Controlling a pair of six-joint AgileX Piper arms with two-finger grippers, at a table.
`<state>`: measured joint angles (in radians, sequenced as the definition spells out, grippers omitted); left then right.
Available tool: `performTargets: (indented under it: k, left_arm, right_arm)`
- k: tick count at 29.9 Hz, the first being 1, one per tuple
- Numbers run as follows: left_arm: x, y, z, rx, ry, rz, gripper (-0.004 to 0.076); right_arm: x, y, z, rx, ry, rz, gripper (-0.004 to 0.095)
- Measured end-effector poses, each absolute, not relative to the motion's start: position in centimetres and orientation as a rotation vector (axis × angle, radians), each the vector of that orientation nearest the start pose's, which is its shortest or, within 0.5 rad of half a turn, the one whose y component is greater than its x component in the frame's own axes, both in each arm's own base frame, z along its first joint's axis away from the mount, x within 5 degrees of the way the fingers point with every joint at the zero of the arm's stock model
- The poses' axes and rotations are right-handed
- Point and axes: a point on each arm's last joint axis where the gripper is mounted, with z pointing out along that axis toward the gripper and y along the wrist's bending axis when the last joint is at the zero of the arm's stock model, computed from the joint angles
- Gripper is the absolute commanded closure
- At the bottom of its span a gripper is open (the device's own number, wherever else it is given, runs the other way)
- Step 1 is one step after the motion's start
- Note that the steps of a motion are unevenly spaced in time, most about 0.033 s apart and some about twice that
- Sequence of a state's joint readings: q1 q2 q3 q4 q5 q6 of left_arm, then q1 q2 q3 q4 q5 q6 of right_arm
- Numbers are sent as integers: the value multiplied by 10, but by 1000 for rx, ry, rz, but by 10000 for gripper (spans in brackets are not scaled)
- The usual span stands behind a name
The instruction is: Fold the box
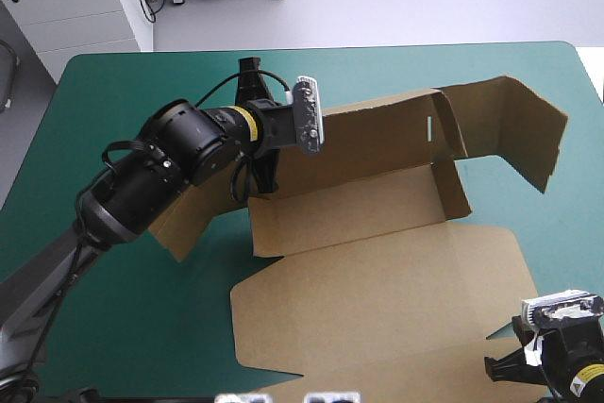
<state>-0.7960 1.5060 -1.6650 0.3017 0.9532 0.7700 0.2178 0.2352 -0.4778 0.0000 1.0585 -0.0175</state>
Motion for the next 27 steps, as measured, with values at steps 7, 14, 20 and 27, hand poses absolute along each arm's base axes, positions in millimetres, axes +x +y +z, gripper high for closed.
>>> performTargets:
  k: [7,14,20,27]
  left_arm:
    - [242,-248,424,1679,1452,404,731]
    - [258,-269,393,1749,1473,430,731]
    - [276,-279,376,1694,1497,524,731]
    - [277,-296,366,1607,1447,640,731]
  right_arm:
    - [32,7,268,-270,2286,103,922]
    - [32,7,268,-270,2286,103,922]
    - [32,6,275,-231,2253,105,922]
    - [41,3,303,-154,2212,75,922]
